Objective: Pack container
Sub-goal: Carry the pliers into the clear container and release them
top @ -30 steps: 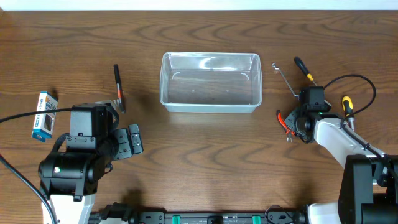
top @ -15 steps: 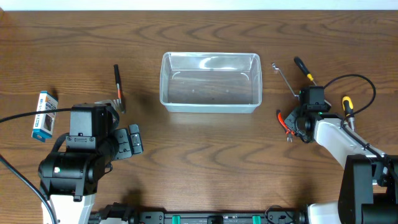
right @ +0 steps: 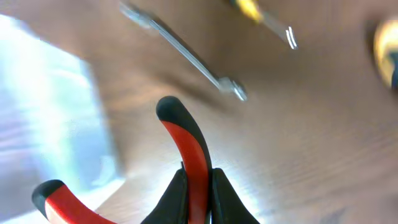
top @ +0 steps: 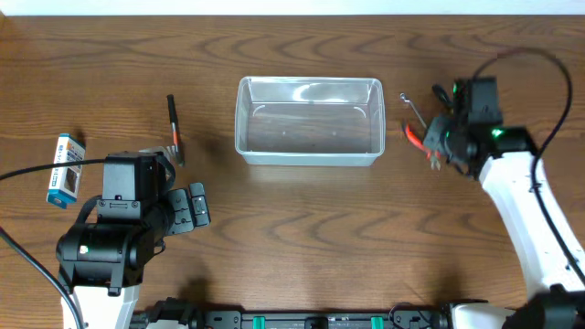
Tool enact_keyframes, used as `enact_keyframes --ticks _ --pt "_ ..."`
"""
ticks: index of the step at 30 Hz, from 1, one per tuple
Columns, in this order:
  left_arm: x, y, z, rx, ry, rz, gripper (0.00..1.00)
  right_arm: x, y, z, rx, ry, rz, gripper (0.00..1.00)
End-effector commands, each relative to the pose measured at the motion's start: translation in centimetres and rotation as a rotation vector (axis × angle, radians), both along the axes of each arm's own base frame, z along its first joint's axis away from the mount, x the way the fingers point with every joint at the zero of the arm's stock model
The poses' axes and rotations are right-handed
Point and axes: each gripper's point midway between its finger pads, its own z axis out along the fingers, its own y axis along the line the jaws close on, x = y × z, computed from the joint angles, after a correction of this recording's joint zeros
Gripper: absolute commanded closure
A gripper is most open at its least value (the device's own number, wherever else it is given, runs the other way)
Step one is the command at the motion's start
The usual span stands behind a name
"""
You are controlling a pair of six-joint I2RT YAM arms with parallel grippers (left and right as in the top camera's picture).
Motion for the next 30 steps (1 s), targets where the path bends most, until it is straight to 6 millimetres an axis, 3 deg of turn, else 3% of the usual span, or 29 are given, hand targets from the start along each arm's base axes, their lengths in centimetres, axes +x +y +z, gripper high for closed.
enact_keyframes --ticks 1,4,6,10,13,17,22,30 --pt "0.1 0.1 0.6 0.005 -0.014 0.009 0.02 1.7 3.9 5.2 -0.025 -0.121 0.304 0.99" --pt "0.1 0.1 0.6 0.005 -0.014 0.009 0.02 2.2 7.2 8.6 -0.052 -0.211 0.523 0.99" --pt "0.1 0.1 0.6 0.005 -0.014 0.009 0.02 2.1 9.5 9.7 -0.085 -0.256 0.696 0.99" --pt "0.1 0.1 0.5 0.005 -0.014 0.009 0.02 2.1 12.9 9.5 -0.205 -0.313 0.954 0.99" --pt "0.1 0.1 0.5 0.005 -0.014 0.009 0.02 3.2 15.3 8.7 -0.218 -0.345 1.009 0.99" --pt "0.1 0.1 0.5 0.005 -0.014 0.009 0.02 4.9 18.4 5.8 -0.211 -0.337 1.062 0.96" --pt "0.1 0.1 0.5 0.005 -0.014 0.009 0.02 6.5 20.9 0.2 -0.195 -0.247 1.108 0.97" --pt "0.1 0.1 0.5 0.005 -0.014 0.009 0.02 6.4 21.7 -6.7 -0.165 -0.089 1.143 0.98"
